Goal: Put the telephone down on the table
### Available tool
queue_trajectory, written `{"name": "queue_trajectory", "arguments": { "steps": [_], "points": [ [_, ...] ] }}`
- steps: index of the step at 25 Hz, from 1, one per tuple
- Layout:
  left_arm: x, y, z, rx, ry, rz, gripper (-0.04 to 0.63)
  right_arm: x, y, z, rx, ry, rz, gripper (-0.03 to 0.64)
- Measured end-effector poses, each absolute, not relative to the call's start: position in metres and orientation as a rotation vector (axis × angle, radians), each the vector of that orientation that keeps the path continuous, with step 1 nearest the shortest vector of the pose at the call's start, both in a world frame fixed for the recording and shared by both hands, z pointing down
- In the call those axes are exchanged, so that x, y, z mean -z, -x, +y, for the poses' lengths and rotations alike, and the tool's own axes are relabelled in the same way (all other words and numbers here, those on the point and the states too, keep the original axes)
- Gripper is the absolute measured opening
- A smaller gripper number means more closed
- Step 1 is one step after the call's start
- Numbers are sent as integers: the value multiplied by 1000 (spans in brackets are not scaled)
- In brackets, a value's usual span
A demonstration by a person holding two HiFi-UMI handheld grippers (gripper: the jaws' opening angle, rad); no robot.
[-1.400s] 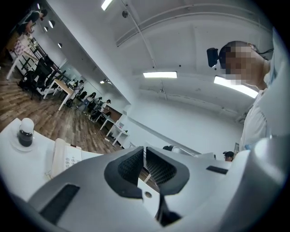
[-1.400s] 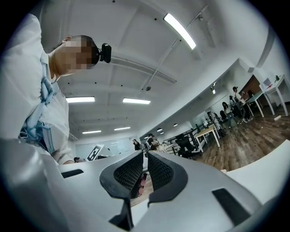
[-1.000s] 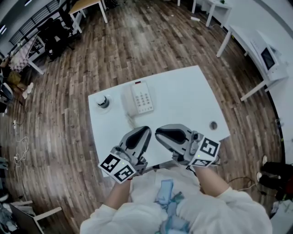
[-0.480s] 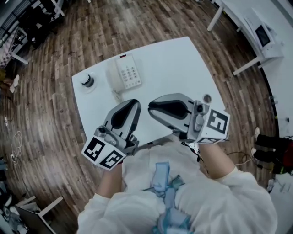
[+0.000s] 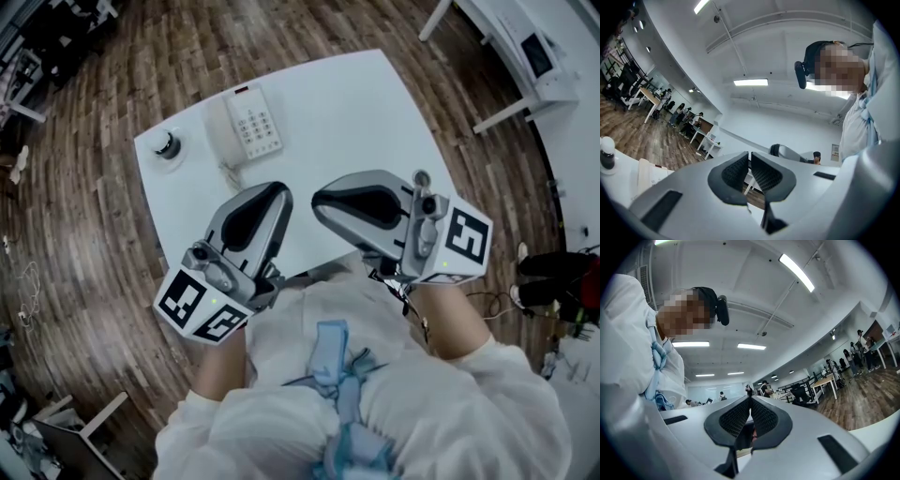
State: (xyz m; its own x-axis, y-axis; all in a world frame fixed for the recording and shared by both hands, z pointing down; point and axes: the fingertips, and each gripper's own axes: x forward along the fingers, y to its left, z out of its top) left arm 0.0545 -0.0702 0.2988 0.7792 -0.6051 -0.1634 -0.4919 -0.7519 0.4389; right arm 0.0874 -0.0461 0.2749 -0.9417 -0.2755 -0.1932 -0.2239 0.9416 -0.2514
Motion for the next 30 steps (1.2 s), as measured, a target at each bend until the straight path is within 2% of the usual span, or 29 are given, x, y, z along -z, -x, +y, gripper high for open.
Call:
{"name": "queue_trajectory", "arguments": {
  "steps": [30],
  "points": [
    [-296,-43,-75,390,-2589,-809,18,-272,-84,-53,342,394,2886,32]
  ]
}}
